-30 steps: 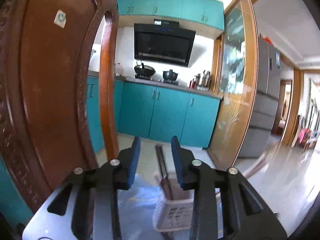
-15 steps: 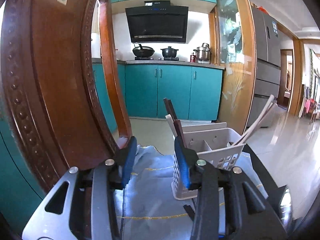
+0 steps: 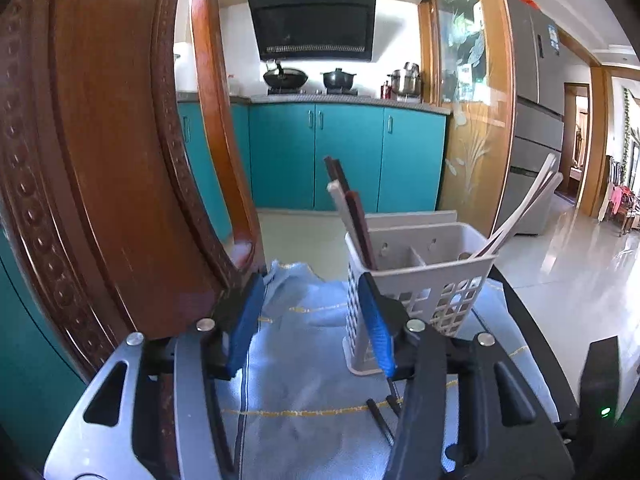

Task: Organize utensils
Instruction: 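Grasp a black chopstick on the cloth with the right tool, then grasp a black chopstick with the left tool while the right tool regrips another black one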

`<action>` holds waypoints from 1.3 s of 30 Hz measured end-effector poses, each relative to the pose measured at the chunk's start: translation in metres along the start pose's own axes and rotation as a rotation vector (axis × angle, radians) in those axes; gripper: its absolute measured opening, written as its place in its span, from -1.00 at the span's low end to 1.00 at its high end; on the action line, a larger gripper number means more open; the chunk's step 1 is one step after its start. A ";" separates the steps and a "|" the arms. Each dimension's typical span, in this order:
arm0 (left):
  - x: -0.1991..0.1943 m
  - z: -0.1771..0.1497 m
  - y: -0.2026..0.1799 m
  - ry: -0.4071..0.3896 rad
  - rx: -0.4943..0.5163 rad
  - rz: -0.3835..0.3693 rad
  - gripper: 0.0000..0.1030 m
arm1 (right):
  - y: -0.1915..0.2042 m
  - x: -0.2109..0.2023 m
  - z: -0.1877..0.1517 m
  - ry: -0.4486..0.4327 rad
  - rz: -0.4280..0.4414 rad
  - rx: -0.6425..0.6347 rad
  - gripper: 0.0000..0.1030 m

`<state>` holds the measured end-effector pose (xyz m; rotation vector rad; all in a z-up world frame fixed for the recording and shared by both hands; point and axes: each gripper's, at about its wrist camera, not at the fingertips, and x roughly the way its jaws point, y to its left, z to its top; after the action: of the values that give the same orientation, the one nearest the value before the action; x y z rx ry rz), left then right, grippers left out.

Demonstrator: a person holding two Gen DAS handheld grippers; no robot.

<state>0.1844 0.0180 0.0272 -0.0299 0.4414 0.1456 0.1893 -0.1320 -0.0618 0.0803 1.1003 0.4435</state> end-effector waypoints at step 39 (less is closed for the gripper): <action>0.082 -0.107 -0.058 0.593 0.164 -0.206 -0.83 | -0.026 0.026 0.017 0.032 -0.161 0.066 -0.43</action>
<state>0.2211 -0.0353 -0.1050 0.0445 1.0363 -0.1088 0.2214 -0.1428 -0.0829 0.0424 1.1437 0.2650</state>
